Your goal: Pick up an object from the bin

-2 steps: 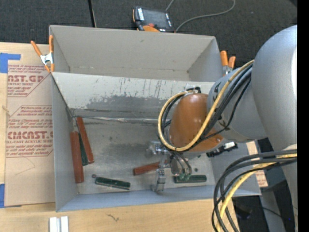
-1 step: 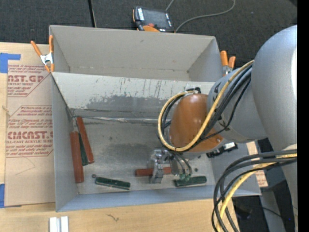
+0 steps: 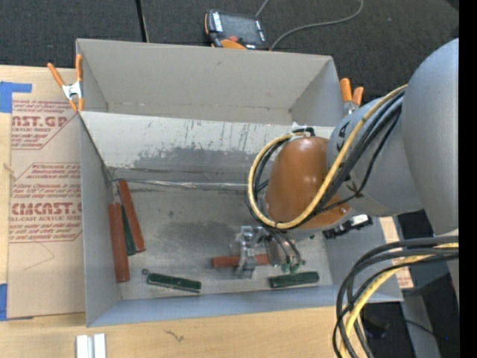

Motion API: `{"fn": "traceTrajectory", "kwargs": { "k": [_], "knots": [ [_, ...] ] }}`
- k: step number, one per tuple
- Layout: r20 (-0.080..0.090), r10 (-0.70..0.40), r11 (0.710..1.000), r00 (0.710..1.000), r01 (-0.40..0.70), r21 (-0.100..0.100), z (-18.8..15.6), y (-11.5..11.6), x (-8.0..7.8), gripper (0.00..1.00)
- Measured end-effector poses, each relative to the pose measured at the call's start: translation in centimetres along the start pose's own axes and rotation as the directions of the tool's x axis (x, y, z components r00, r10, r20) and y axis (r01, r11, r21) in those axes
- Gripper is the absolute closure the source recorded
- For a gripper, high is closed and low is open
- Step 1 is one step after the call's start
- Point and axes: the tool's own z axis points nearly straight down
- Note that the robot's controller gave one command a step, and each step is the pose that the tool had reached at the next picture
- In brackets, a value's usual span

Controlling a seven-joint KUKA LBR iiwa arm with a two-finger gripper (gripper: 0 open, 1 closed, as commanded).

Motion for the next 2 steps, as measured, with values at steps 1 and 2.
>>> {"fn": "traceTrajectory", "kwargs": {
  "k": [1,2],
  "knots": [
    [0.006,0.0,1.0,1.0,0.0,-0.001,-8.2,0.1,-0.2,1.0],
    [0.002,-0.001,1.0,1.0,0.001,0.0,-10.3,0.1,-0.3,1.0]
  ]
}}
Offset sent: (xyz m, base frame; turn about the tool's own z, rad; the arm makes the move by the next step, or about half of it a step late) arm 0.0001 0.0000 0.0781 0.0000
